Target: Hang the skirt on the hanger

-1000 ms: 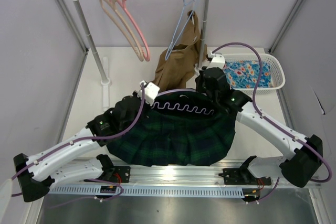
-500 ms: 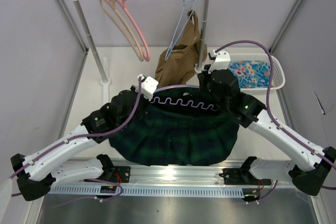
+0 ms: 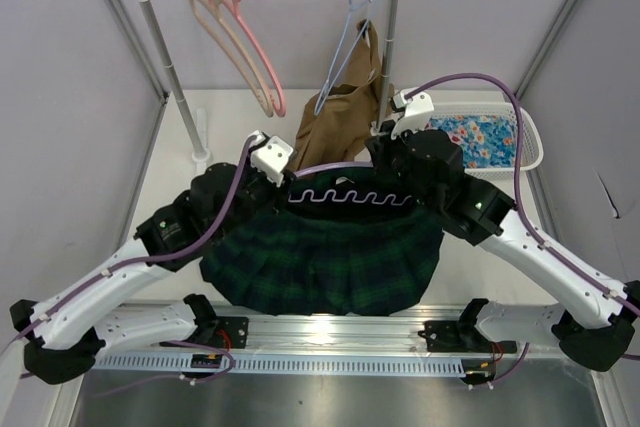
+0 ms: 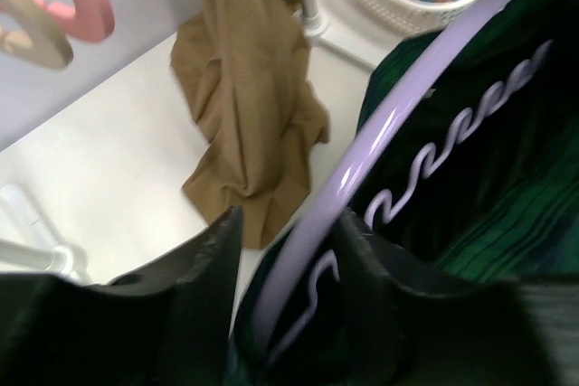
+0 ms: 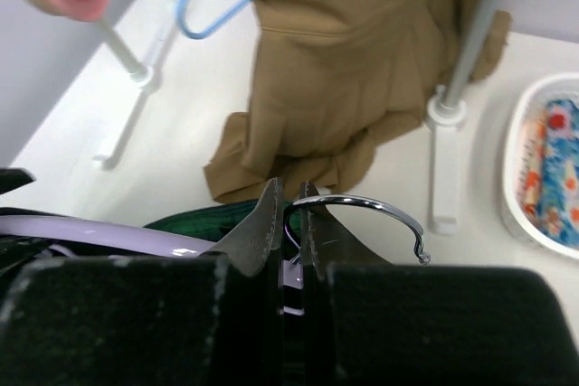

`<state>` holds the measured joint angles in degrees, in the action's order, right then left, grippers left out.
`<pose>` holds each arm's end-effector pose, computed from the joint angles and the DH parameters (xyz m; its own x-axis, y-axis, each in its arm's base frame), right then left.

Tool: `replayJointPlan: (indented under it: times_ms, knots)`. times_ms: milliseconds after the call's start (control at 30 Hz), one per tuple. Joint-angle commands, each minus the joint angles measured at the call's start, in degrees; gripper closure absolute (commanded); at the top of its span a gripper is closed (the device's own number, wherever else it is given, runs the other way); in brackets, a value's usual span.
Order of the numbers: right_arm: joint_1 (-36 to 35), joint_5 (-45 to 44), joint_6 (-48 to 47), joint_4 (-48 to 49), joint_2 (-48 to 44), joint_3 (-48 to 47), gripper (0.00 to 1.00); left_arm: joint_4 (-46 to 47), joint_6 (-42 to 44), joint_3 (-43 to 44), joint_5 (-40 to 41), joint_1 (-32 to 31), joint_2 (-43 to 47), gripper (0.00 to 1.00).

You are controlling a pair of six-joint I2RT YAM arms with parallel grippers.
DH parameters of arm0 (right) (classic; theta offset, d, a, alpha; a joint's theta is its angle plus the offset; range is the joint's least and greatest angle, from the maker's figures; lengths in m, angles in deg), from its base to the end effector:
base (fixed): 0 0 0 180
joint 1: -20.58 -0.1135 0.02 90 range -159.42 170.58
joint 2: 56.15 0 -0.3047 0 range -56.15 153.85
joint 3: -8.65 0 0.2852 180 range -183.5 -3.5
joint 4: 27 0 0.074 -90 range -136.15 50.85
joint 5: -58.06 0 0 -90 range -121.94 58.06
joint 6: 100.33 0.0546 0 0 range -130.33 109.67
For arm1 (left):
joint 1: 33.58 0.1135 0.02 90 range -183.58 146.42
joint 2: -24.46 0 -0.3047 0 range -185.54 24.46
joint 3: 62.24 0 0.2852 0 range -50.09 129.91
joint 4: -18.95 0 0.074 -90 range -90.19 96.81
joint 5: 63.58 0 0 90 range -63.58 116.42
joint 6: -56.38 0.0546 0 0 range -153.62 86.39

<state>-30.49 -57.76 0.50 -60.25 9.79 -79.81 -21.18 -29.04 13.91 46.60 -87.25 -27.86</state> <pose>0.1946 0.2030 0.4780 -0.1960 0.0266 -0.9803 -0.4017 0.9097 0.1050 0.1425 -0.1619 0.4347 -0.1210 0.2911 -0.9490 0.5715 0.8021 0.1732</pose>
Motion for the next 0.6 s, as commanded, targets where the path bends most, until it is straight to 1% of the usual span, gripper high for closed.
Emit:
replayJointPlan:
  times_ms: [0, 33, 200, 400, 567]
  knots:
    - [-1.23, 4.55, 0.86, 7.31, -3.18, -4.72, 1.0, 1.18, -0.98, 5.68, -5.15, -0.12, 1.07, 0.47]
    - [-1.23, 4.73, 0.42, 6.52, -3.09, -5.5, 1.0, 0.75, -1.15, 6.21, -5.59, -0.12, 0.9, 0.44]
    - [-2.19, 4.99, -0.63, 4.84, -3.0, -7.35, 1.0, 0.21, 0.25, 11.13, -7.7, -0.12, -0.06, 0.39]
    - [-3.16, 4.38, -1.78, 3.26, -2.74, -8.59, 1.0, -0.93, 3.24, 16.93, -13.75, -0.12, -3.31, 0.37]
    - [-3.51, 3.5, -2.04, 3.0, -2.74, -8.59, 1.0, -3.03, 4.56, 20.72, -16.66, -0.03, -6.39, 0.36]
